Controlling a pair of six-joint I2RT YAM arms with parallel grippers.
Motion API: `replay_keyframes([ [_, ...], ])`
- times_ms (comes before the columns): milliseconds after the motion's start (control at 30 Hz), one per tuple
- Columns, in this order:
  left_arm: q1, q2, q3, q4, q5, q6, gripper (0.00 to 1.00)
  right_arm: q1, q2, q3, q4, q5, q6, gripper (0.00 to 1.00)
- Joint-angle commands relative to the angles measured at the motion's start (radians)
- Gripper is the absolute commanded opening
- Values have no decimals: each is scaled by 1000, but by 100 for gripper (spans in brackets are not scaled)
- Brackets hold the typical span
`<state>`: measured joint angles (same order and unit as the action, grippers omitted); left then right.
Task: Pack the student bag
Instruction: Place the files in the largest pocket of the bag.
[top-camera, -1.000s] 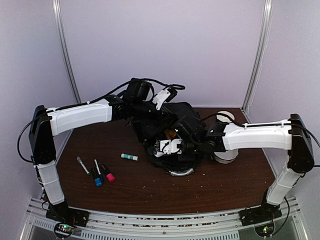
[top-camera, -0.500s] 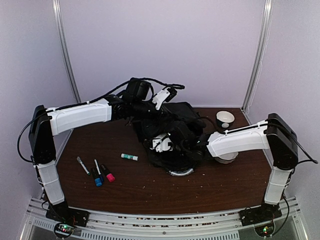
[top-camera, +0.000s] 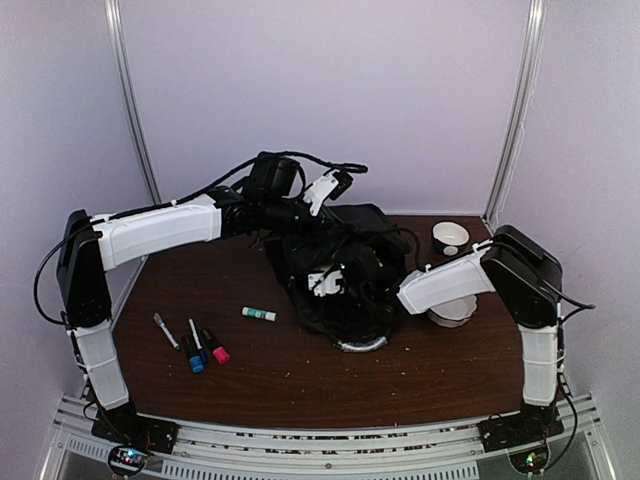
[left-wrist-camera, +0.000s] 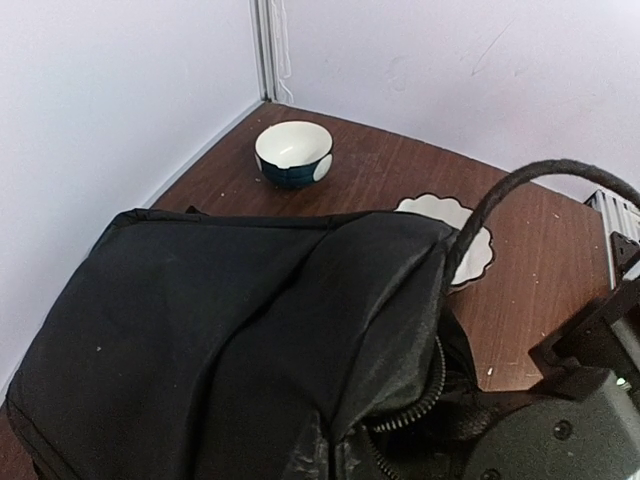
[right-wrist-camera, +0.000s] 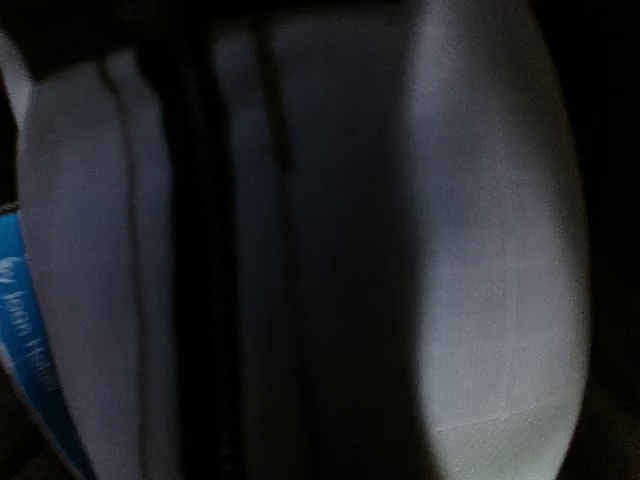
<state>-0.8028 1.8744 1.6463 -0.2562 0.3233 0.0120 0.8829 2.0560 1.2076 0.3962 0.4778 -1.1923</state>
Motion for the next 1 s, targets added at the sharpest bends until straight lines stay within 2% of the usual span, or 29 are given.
replay_keyframes([
  [0, -3, -90, 62, 150, 88, -8, 0, -44, 60, 46, 129, 37, -47, 6],
  [333, -3, -100, 53, 148, 122, -3, 0, -75, 139, 112, 191, 54, -99, 11],
  [400, -3, -101, 50, 149, 125, -4, 0, -70, 153, 125, 191, 39, -109, 17],
  [500, -3, -101, 44, 144, 111, -4, 0, -57, 142, 111, 188, 30, -111, 36],
  [567, -3, -103, 36, 143, 105, 0, 0, -48, 110, 70, 199, 19, -104, 43],
  [700, -3, -99, 30, 149, 99, 6, 0, -39, 15, -14, 172, 3, -64, 50],
  [967, -1, -67, 54, 98, 70, 14, 0, 8, -148, -149, -12, -71, 17, 59],
])
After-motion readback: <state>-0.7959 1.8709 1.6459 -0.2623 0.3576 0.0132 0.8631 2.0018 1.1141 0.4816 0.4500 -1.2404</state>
